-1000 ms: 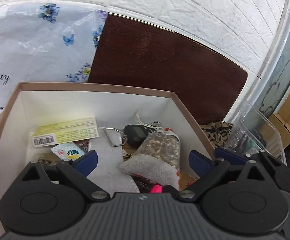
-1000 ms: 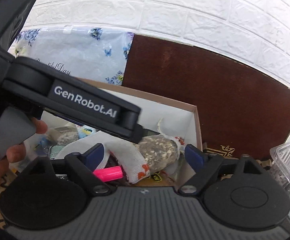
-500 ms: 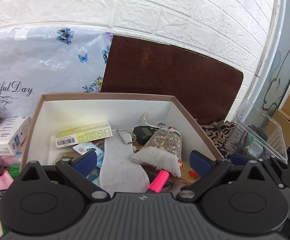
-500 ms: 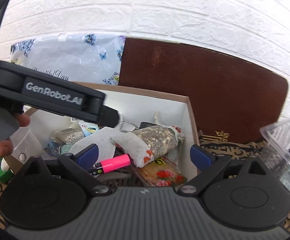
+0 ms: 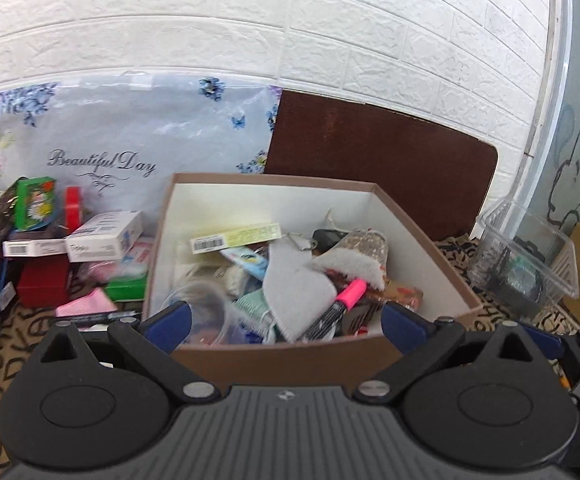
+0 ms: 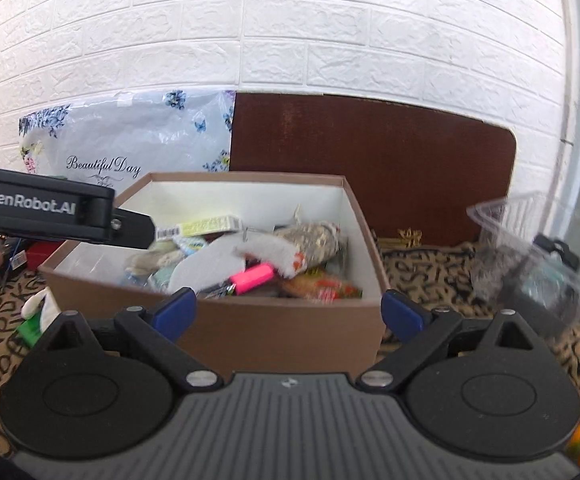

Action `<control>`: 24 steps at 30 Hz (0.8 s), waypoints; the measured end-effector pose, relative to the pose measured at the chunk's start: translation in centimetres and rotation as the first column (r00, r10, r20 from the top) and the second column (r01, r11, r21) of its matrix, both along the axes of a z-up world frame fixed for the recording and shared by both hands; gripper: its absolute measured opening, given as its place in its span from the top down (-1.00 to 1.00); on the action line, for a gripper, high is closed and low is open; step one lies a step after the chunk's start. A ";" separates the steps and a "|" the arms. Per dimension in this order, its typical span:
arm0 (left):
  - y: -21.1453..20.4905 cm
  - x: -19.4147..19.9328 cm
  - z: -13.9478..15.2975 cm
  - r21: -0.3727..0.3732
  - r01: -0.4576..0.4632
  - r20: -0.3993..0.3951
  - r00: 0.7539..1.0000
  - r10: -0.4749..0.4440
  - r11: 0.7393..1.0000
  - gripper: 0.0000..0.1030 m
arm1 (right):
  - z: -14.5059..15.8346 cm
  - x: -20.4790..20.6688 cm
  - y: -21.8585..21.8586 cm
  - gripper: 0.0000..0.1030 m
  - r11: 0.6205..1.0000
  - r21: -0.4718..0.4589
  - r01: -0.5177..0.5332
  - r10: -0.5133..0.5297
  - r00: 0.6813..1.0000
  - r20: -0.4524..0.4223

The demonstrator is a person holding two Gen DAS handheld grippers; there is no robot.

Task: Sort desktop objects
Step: 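Withdraw both grippers from above the box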

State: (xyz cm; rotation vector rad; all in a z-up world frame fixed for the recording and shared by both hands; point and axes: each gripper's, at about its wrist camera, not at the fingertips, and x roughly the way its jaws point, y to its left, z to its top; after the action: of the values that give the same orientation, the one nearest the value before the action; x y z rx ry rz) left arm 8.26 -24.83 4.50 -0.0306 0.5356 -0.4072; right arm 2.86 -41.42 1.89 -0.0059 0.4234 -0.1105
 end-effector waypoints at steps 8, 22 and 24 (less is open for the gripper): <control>2.0 -4.2 -1.2 0.011 -0.004 -0.004 1.000 0.004 1.000 -1.00 | -0.9 -4.1 2.7 -0.88 1.000 0.014 0.026 -0.026 1.000 -0.016; 4.5 -7.3 -2.4 0.029 0.007 -0.017 1.000 -0.007 1.000 -1.00 | -2.3 -7.4 5.5 -0.88 0.997 0.039 0.062 -0.060 0.996 -0.066; 4.6 -7.5 -2.3 0.032 0.007 -0.012 1.000 -0.007 0.999 -1.00 | -2.4 -7.5 5.7 -0.88 0.997 0.043 0.063 -0.060 0.996 -0.069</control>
State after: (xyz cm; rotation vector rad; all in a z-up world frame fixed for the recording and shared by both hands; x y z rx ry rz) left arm 0.77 -20.20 2.19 0.0002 0.5540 -0.4055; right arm -4.65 -35.73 -0.55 0.0480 0.4936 -0.1619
